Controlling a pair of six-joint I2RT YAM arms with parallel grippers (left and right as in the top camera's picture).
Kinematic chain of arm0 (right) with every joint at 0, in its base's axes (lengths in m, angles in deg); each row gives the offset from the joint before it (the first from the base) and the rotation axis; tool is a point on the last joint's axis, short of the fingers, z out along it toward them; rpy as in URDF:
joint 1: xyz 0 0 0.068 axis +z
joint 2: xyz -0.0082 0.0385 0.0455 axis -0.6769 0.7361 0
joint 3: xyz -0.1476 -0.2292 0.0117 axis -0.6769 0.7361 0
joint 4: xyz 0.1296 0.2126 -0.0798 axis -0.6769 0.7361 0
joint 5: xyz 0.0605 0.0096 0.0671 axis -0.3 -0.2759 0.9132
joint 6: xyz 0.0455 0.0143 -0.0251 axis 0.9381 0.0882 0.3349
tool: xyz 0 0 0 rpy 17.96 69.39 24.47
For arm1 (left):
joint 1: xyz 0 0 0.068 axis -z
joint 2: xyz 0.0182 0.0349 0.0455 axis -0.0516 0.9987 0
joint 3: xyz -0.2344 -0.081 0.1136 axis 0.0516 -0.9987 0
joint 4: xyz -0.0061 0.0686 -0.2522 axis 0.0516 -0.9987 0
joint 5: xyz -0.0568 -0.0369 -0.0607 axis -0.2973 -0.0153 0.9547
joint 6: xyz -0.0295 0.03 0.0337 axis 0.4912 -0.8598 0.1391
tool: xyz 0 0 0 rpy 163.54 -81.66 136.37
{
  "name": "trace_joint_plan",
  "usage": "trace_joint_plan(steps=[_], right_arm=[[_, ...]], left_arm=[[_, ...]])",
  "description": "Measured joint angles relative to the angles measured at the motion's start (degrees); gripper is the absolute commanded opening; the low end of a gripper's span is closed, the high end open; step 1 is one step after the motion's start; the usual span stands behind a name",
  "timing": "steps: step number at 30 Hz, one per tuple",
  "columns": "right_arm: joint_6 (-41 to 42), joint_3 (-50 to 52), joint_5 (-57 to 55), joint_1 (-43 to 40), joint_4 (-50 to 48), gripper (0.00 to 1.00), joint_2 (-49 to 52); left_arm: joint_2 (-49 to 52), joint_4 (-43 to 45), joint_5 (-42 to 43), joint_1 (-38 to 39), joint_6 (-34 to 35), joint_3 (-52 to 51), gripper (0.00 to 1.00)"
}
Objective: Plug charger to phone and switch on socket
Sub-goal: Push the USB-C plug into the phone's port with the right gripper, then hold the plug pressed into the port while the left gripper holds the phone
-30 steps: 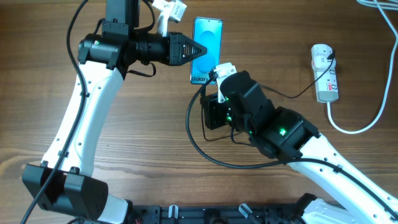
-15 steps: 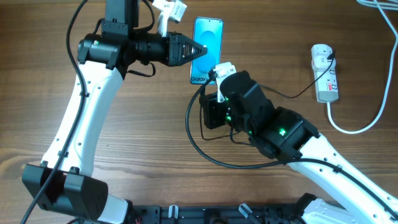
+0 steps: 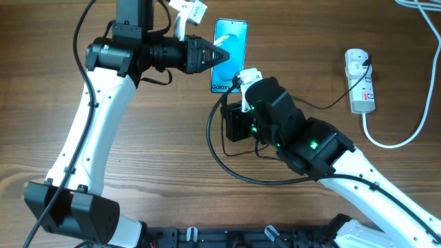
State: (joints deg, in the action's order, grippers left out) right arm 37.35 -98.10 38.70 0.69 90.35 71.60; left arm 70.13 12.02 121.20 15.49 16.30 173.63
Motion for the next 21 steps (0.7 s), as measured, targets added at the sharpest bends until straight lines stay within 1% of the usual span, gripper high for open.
trace_joint_plan(steps=[16,21], right_arm=[[-0.3,0.0,-0.2,0.0,-0.5,0.05,0.0],[-1.5,0.0,-0.6,0.1,-0.7,0.05,0.0]], left_arm=[[0.0,-0.7,0.0,-0.2,0.0,0.1,0.04],[0.0,-0.7,0.0,-0.3,-0.1,0.1,0.04]])
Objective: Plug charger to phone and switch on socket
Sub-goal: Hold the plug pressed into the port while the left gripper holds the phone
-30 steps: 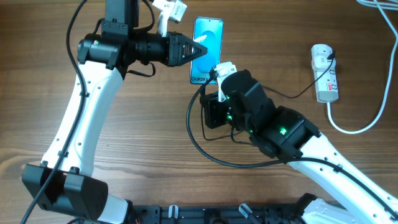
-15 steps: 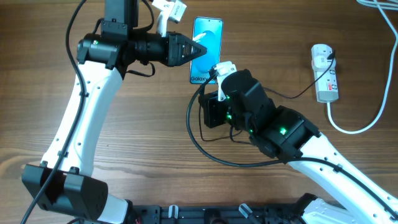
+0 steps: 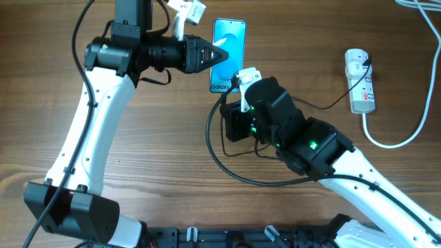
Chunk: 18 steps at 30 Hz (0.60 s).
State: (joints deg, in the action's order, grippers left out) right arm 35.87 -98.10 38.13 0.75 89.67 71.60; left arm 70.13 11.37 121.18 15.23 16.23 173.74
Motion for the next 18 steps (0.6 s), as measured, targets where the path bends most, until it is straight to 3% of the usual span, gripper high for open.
trace_joint_plan(steps=[18], right_arm=[[-1.3,-0.7,-0.9,0.1,0.0,0.06,0.0]], left_arm=[[0.0,0.0,0.0,-0.2,-0.2,0.6,0.04]])
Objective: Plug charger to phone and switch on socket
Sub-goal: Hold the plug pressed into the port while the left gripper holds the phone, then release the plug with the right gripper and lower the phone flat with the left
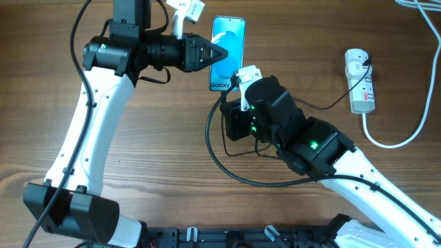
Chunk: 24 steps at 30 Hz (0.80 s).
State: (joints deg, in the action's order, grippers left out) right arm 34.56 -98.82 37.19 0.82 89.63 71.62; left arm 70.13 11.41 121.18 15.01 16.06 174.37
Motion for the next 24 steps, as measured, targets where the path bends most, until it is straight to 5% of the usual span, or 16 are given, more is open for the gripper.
trace_joint_plan(steps=[8,13,16,17,24], right_arm=[[-0.2,-1.9,-2.5,-0.2,-1.1,0.4,0.0],[-0.2,-3.1,-4.7,-1.0,0.0,0.49,0.0],[0.1,-3.3,-5.1,-1.0,3.5,0.79,0.0],[0.6,-3.5,-5.2,-1.0,6.1,1.0,0.0],[13.1,-3.7,-7.7,-4.7,19.8,1.0,0.0]], left_arm=[[0.0,-0.9,-0.4,0.1,-0.3,-0.1,0.04],[0.0,-2.2,-1.5,0.3,-0.6,-0.3,0.04],[0.0,-2.2,-7.3,0.6,1.2,-0.3,0.04],[0.0,-2.4,-9.6,0.6,2.0,-0.3,0.04],[9.2,-10.0,-20.6,0.9,6.2,-0.5,0.04]])
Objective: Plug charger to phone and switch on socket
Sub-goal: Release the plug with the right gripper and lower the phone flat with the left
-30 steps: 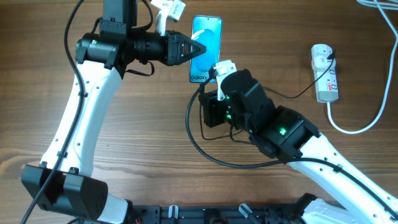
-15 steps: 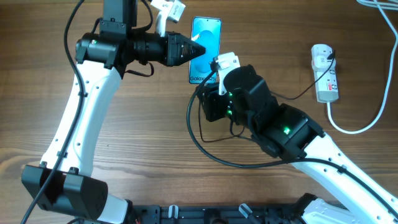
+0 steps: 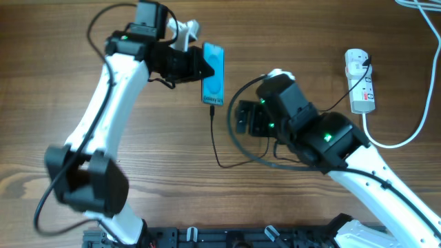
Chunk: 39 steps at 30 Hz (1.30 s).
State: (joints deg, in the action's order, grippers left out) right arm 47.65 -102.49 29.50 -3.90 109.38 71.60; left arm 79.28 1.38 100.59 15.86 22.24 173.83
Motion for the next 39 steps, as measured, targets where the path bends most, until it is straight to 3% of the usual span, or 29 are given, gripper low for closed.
trace_joint_plan(steps=[5,11,20,39], right_arm=[[7.4,-0.1,-0.6,-7.6,8.3,1.0,0.0],[8.8,-0.1,-0.8,-9.3,8.4,1.0,0.0],[8.8,-0.1,-0.3,-9.3,8.1,1.0,6.7],[8.8,-0.1,0.8,-9.3,7.3,1.0,6.9]], left_arm=[[12.6,2.1,-1.9,2.4,1.0,-0.3,0.04],[19.5,3.8,-2.0,2.7,1.6,-0.3,0.04],[20.6,6.8,-2.8,5.9,4.1,-0.3,0.04],[21.0,8.0,-7.4,8.2,5.6,-0.3,0.04]])
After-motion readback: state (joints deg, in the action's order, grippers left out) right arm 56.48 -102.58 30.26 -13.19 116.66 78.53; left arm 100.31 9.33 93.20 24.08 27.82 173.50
